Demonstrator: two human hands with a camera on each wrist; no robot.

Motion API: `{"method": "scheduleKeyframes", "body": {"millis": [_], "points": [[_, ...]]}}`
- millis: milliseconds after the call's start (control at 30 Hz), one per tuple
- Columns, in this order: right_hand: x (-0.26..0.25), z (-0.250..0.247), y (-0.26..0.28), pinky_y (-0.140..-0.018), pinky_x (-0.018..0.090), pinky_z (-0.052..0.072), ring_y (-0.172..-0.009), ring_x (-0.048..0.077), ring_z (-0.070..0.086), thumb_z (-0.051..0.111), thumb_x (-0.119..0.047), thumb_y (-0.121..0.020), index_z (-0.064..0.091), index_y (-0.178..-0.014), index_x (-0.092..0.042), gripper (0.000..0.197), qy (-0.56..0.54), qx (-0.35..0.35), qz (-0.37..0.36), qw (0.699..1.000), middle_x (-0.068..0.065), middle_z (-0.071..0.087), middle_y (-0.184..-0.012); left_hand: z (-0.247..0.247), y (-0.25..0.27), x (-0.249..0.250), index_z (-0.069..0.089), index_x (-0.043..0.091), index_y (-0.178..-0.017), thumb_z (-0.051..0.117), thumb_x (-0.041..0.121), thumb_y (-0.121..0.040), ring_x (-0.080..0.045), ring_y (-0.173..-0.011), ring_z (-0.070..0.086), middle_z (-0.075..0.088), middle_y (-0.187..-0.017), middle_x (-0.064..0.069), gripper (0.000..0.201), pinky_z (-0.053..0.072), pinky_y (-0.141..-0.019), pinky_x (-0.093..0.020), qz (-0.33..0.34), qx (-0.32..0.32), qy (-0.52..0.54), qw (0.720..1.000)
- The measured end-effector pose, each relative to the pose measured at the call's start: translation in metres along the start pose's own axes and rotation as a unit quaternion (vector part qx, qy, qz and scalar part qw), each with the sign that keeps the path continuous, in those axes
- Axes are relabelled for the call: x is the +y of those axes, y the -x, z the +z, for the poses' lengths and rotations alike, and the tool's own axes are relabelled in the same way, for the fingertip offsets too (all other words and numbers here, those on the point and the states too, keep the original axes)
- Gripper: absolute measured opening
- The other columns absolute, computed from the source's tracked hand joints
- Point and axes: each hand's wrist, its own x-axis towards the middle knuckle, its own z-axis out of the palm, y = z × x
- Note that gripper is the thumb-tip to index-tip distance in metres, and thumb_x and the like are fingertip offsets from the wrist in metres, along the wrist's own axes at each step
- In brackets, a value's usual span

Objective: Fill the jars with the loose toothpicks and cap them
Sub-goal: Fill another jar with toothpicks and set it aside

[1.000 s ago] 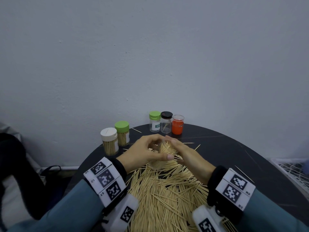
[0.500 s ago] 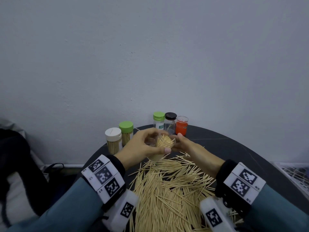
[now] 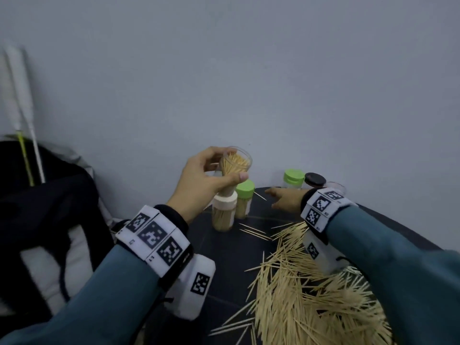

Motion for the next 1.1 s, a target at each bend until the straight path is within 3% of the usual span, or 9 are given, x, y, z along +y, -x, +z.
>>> {"method": "scheduleKeyframes", "body": {"millis": [133, 200, 267, 367, 533, 733, 867, 1000, 1100], "points": [[-0.014, 0.007, -0.038, -0.104, 0.028, 0.028, -0.133, 0.026, 0.038, 0.039, -0.006, -0.097, 0.036, -0.14, -0.003, 0.042, 0.049, -0.005, 0.012, 0.999, 0.012, 0.039, -0.144, -0.017, -0.011, -0.01, 0.065, 0.011, -0.11, 0.08, 0.01, -0.07, -0.005, -0.087, 0.059, 0.068, -0.107, -0.006, 0.043, 0.047, -0.072, -0.008, -0.014, 0.025, -0.001, 1.0], [-0.018, 0.014, -0.054, -0.105, 0.029, 0.028, -0.134, 0.028, 0.036, 0.036, -0.004, -0.098, 0.034, -0.14, 0.0, 0.042, 0.087, -0.025, 0.018, 0.996, 0.013, 0.038, -0.144, -0.023, -0.015, -0.014, 0.065, 0.012, -0.11, 0.081, 0.012, -0.07, -0.004, -0.087, 0.058, 0.067, -0.107, -0.006, 0.043, 0.047, -0.07, -0.007, -0.022, 0.034, -0.004, 0.999], [-0.019, 0.018, -0.068, -0.098, 0.024, 0.027, -0.133, 0.03, 0.037, 0.032, 0.003, -0.097, 0.03, -0.139, 0.008, 0.043, 0.107, -0.042, 0.02, 0.993, 0.019, 0.037, -0.144, -0.027, -0.017, -0.017, 0.065, 0.013, -0.111, 0.081, 0.014, -0.069, -0.003, -0.088, 0.058, 0.067, -0.107, -0.004, 0.045, 0.046, -0.069, -0.005, -0.026, 0.04, -0.012, 0.999], [-0.018, 0.021, -0.071, -0.099, 0.027, 0.031, -0.13, 0.029, 0.041, 0.032, 0.0, -0.097, 0.036, -0.139, 0.001, 0.043, 0.16, -0.039, 0.015, 0.986, 0.015, 0.041, -0.143, -0.029, -0.019, -0.017, 0.064, 0.014, -0.112, 0.082, 0.015, -0.069, -0.002, -0.089, 0.058, 0.067, -0.108, -0.002, 0.047, 0.047, -0.07, -0.005, -0.031, 0.04, -0.014, 0.999], [-0.015, 0.025, -0.049, -0.105, 0.034, 0.037, -0.128, 0.029, 0.043, 0.039, -0.011, -0.095, 0.043, -0.136, -0.003, 0.042, 0.228, -0.062, -0.005, 0.972, 0.012, 0.042, -0.143, -0.027, -0.018, -0.019, 0.064, 0.013, -0.113, 0.082, 0.017, -0.069, -0.002, -0.088, 0.058, 0.067, -0.104, -0.002, 0.047, 0.047, -0.068, -0.005, -0.032, 0.032, -0.03, 0.998], [-0.014, 0.028, 0.003, -0.103, 0.034, 0.039, -0.126, 0.028, 0.044, 0.048, -0.017, -0.094, 0.042, -0.137, -0.005, 0.045, 0.222, -0.103, -0.055, 0.968, 0.012, 0.043, -0.14, -0.025, -0.015, -0.022, 0.064, 0.013, -0.113, 0.083, 0.019, -0.067, -0.011, -0.096, 0.06, 0.068, -0.106, -0.003, 0.05, 0.049, -0.079, -0.018, -0.047, 0.03, -0.035, 0.998], [-0.023, 0.031, 0.021, -0.091, 0.03, 0.042, -0.117, 0.026, 0.051, 0.061, -0.021, -0.087, 0.047, -0.132, -0.009, 0.048, 0.164, -0.048, -0.09, 0.981, 0.011, 0.054, -0.128, -0.024, -0.013, -0.026, 0.064, 0.013, -0.114, 0.083, 0.02, -0.067, -0.017, -0.102, 0.061, 0.068, -0.108, -0.005, 0.051, 0.051, -0.083, -0.025, -0.062, 0.026, -0.037, 0.997], [-0.038, 0.036, 0.014, -0.091, 0.032, 0.043, -0.118, 0.03, 0.05, 0.066, -0.029, -0.084, 0.043, -0.129, -0.003, 0.057, 0.146, -0.002, -0.063, 0.987, 0.015, 0.052, -0.128, -0.027, -0.011, -0.029, 0.064, 0.012, -0.113, 0.084, 0.018, -0.067, -0.02, -0.103, 0.062, 0.068, -0.107, -0.007, 0.051, 0.053, -0.084, -0.029, -0.075, 0.028, -0.04, 0.996], [-0.046, 0.042, 0.006, -0.088, 0.033, 0.046, -0.113, 0.032, 0.054, 0.066, -0.025, -0.085, 0.051, -0.121, 0.001, 0.047, 0.156, 0.018, -0.058, 0.986, 0.019, 0.055, -0.124, -0.03, -0.011, -0.03, 0.065, 0.014, -0.111, 0.084, 0.019, -0.067, -0.021, -0.102, 0.062, 0.067, -0.107, -0.006, 0.048, 0.053, -0.079, -0.028, -0.079, 0.027, -0.039, 0.996]]}}
